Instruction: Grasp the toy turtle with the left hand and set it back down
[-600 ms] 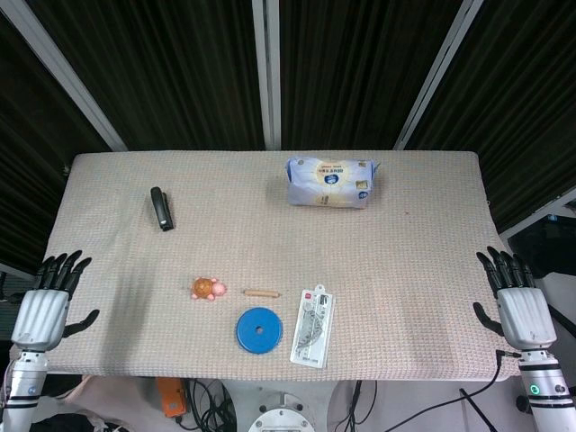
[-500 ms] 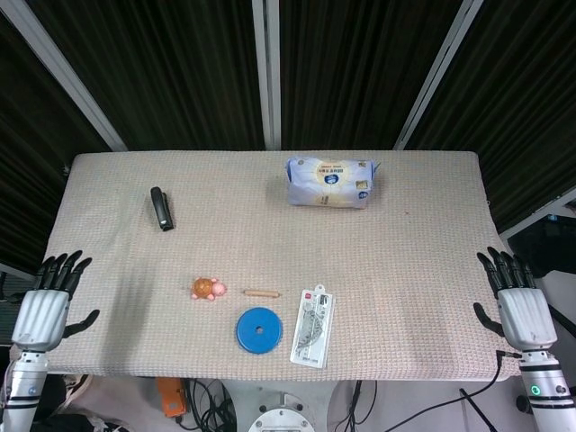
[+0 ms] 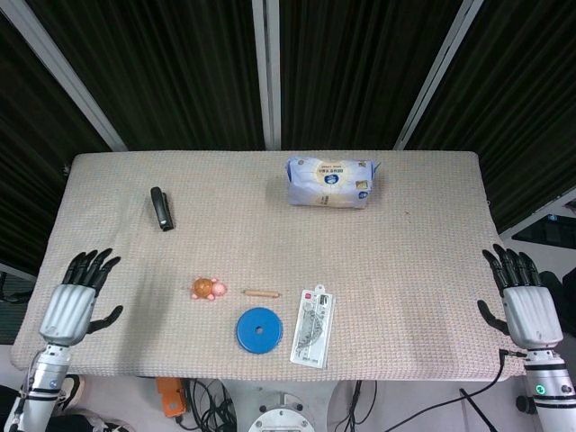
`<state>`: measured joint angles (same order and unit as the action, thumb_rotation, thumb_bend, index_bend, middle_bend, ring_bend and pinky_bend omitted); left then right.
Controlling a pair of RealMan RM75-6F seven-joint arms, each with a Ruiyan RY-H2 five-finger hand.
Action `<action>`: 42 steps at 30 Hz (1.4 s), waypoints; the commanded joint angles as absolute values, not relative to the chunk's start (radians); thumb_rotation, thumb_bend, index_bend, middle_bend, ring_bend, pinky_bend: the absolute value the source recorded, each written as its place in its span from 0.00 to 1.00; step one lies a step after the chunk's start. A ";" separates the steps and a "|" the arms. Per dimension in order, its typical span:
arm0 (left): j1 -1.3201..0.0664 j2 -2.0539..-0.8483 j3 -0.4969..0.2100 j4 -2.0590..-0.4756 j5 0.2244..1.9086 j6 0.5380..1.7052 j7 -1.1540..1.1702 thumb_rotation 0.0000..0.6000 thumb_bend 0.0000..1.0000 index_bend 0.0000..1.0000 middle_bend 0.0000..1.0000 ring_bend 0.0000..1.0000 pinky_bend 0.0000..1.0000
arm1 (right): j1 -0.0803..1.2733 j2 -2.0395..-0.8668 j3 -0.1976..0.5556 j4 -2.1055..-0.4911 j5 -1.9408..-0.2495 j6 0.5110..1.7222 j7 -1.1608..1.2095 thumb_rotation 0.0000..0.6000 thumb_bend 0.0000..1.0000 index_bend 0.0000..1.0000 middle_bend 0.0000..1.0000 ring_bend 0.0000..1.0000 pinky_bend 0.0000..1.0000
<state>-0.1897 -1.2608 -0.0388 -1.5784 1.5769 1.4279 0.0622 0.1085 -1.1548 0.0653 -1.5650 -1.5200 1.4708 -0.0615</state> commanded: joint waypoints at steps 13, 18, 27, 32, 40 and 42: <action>-0.368 -1.469 -0.066 -1.541 1.492 1.145 0.075 1.00 0.23 0.17 0.13 0.00 0.00 | 0.107 -1.137 0.078 -1.550 -1.499 1.469 -0.021 1.00 0.28 0.00 0.00 0.00 0.00; -0.400 -1.521 -0.082 -1.506 1.433 1.089 0.078 1.00 0.25 0.19 0.18 0.00 0.00 | 0.104 -1.134 0.078 -1.539 -1.496 1.470 0.000 1.00 0.28 0.00 0.00 0.00 0.00; -0.426 -1.579 -0.088 -1.456 1.394 1.074 0.117 1.00 0.26 0.25 0.22 0.00 0.00 | 0.101 -1.131 0.075 -1.526 -1.492 1.465 0.020 1.00 0.26 0.00 0.00 0.00 0.00; -0.438 -1.609 -0.097 -1.415 1.381 1.079 0.119 1.00 0.32 0.28 0.26 0.00 0.00 | 0.100 -1.132 0.075 -1.520 -1.489 1.464 0.023 1.00 0.26 0.00 0.00 0.00 0.00; -0.450 -1.633 -0.098 -1.368 1.355 1.061 0.101 1.00 0.38 0.30 0.29 0.00 0.01 | 0.101 -1.132 0.081 -1.514 -1.475 1.457 0.027 1.00 0.26 0.00 0.00 0.00 0.00; -0.453 -1.638 -0.095 -1.360 1.355 1.059 0.098 1.00 0.39 0.31 0.30 0.00 0.01 | 0.101 -1.132 0.081 -1.513 -1.474 1.456 0.027 1.00 0.26 0.00 0.00 0.00 0.00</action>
<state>-0.4521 -1.6367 -0.0963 -1.3620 1.3555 1.0600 0.0992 0.1010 -1.1324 0.0814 -1.5130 -1.4734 1.4561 0.0269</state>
